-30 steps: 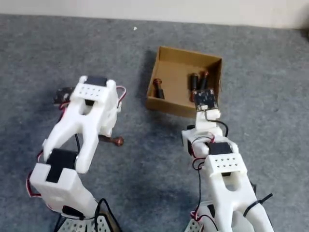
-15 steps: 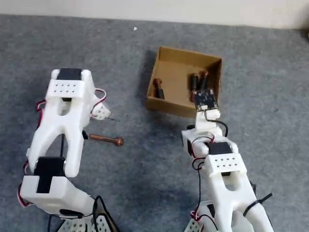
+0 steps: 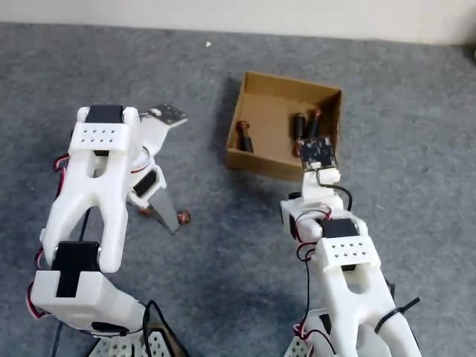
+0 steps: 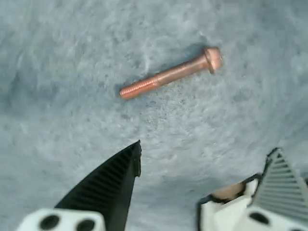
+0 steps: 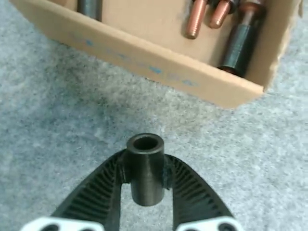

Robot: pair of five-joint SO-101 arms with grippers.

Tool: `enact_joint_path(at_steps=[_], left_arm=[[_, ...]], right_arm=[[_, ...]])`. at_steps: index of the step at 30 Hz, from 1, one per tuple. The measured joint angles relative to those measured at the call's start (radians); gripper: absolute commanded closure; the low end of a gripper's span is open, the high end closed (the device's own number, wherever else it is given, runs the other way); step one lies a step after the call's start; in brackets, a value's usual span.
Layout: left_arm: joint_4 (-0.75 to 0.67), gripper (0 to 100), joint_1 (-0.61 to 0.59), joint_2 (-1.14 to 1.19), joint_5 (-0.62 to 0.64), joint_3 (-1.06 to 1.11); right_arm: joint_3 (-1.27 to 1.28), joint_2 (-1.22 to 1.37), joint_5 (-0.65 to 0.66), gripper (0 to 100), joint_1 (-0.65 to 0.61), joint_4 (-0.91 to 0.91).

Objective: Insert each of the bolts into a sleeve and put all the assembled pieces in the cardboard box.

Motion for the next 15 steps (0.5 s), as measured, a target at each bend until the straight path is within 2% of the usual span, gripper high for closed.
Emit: enact_joint_path(at_steps=[4, 11, 15], left_arm=[[-0.002, 75, 0.000, 0.000, -0.149, 0.000], [-0.025, 74, 0.023, 0.000, -0.491, 0.000], [-0.031, 74, 0.064, 0.000, -0.595, 0.020]], right_arm=[[0.000, 0.000, 0.000, 99.3, 0.000, 0.000], [0.000, 0.000, 0.000, 99.3, 0.000, 0.000], [0.000, 0.000, 0.000, 99.3, 0.014, 0.000]])
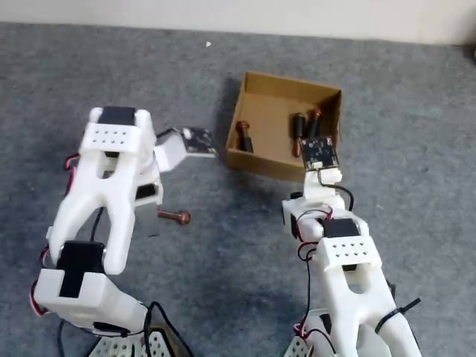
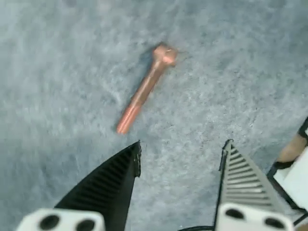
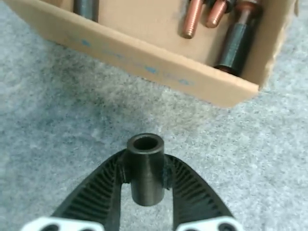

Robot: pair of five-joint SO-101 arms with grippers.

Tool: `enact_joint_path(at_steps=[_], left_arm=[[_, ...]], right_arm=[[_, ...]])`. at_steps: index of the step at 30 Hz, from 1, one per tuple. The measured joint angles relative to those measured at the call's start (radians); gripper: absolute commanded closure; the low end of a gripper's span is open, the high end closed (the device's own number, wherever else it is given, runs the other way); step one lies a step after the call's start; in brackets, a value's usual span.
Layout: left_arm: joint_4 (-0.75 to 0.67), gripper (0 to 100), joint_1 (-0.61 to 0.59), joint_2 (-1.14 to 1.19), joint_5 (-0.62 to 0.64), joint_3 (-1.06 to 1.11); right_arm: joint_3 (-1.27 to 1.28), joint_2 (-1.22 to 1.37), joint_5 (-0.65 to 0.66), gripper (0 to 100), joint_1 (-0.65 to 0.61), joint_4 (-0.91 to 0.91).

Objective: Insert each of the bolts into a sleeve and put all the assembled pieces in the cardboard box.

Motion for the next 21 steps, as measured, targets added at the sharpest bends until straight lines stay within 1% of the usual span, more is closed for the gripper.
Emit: enact_joint_path(at_steps=[2, 4, 9, 14, 19, 21], left_arm=[[-0.011, 74, 0.029, 0.000, -0.034, 0.026], [-0.060, 74, 0.057, 0.000, -0.046, 0.063], [-0.261, 74, 0.084, 0.000, -0.051, 0.184], [-0.420, 74, 0.110, 0.000, -0.051, 0.288], [-0.624, 74, 0.109, -0.003, -0.051, 0.416], [-0.695, 76, 0.109, -0.025, -0.051, 0.470]], right_arm=[[0.000, 0.000, 0.000, 99.3, 0.003, 0.000], [0.000, 0.000, 0.000, 99.3, 0.006, 0.000], [0.000, 0.000, 0.000, 99.3, 0.005, 0.000], [0.000, 0.000, 0.000, 99.3, 0.008, 0.000], [0.000, 0.000, 0.000, 99.3, 0.008, 0.000], [0.000, 0.000, 0.000, 99.3, 0.008, 0.000]])
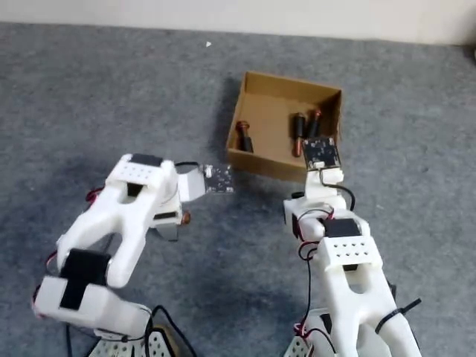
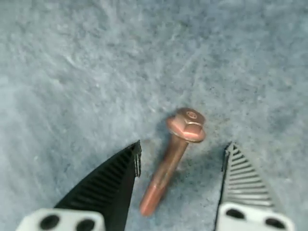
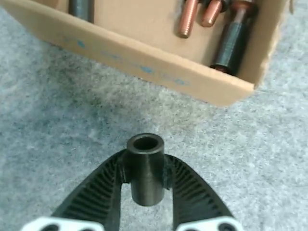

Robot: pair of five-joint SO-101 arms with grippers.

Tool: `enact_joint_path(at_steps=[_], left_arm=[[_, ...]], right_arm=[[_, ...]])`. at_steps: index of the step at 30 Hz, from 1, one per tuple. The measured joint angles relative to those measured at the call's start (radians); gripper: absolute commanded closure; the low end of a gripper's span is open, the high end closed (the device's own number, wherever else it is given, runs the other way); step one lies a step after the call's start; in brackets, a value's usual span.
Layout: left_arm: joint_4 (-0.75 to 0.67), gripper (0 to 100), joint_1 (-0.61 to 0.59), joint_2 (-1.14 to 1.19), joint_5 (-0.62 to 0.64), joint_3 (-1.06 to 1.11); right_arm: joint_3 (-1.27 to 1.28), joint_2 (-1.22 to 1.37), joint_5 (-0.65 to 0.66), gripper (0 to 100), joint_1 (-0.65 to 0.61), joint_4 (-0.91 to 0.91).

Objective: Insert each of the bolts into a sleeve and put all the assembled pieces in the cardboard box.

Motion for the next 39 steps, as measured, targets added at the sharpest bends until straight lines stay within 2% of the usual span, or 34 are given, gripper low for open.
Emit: enact_joint_path(at_steps=[7, 22, 25, 28, 39], left_arm=[[-0.052, 89, 0.023, -0.009, 0.101, 0.043], [-0.052, 90, 0.044, -0.008, 0.127, 0.051], [-0.052, 90, 0.044, -0.008, 0.219, 0.051], [-0.052, 96, 0.044, -0.008, 0.311, 0.051], [-0.060, 99, 0.054, -0.023, 0.476, 0.049]], right_arm=[[0.000, 0.000, 0.000, 99.3, 0.000, 0.000], [0.000, 0.000, 0.000, 99.3, 0.000, 0.000], [0.000, 0.000, 0.000, 99.3, 0.000, 0.000], [0.000, 0.000, 0.000, 99.3, 0.000, 0.000], [0.000, 0.000, 0.000, 99.3, 0.000, 0.000]])
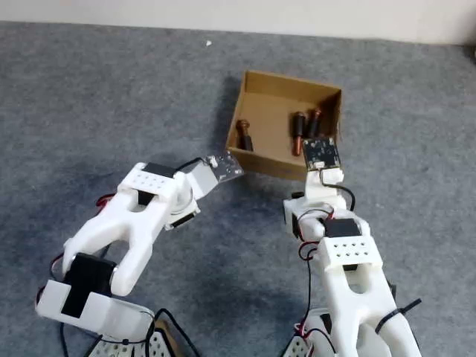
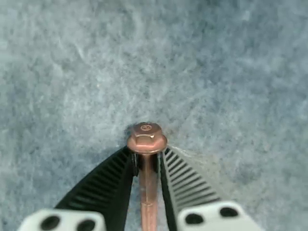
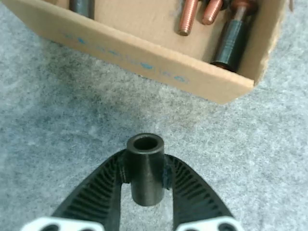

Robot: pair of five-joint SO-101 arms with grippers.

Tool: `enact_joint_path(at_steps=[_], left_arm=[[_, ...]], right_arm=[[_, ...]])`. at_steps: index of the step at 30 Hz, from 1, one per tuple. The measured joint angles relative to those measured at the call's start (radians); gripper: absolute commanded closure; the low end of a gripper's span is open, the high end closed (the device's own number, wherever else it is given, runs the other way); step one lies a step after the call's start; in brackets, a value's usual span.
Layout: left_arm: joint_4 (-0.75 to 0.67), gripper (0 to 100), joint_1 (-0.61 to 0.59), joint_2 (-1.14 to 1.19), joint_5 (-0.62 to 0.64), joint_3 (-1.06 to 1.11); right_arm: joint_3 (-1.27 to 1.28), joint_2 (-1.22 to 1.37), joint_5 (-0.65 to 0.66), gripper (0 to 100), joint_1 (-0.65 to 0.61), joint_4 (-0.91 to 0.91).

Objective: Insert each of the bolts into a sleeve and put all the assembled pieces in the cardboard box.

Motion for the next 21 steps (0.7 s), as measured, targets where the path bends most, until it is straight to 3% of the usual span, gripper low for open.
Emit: enact_joint_path(at_steps=[11, 21], left_arm=[[0.037, 99, -0.003, -0.330, 0.258, 0.008], [0.046, 99, 0.071, -0.580, 0.568, 0.203]], right_arm=[[0.000, 0.000, 0.000, 99.3, 0.000, 0.000], [0.000, 0.000, 0.000, 99.3, 0.000, 0.000]])
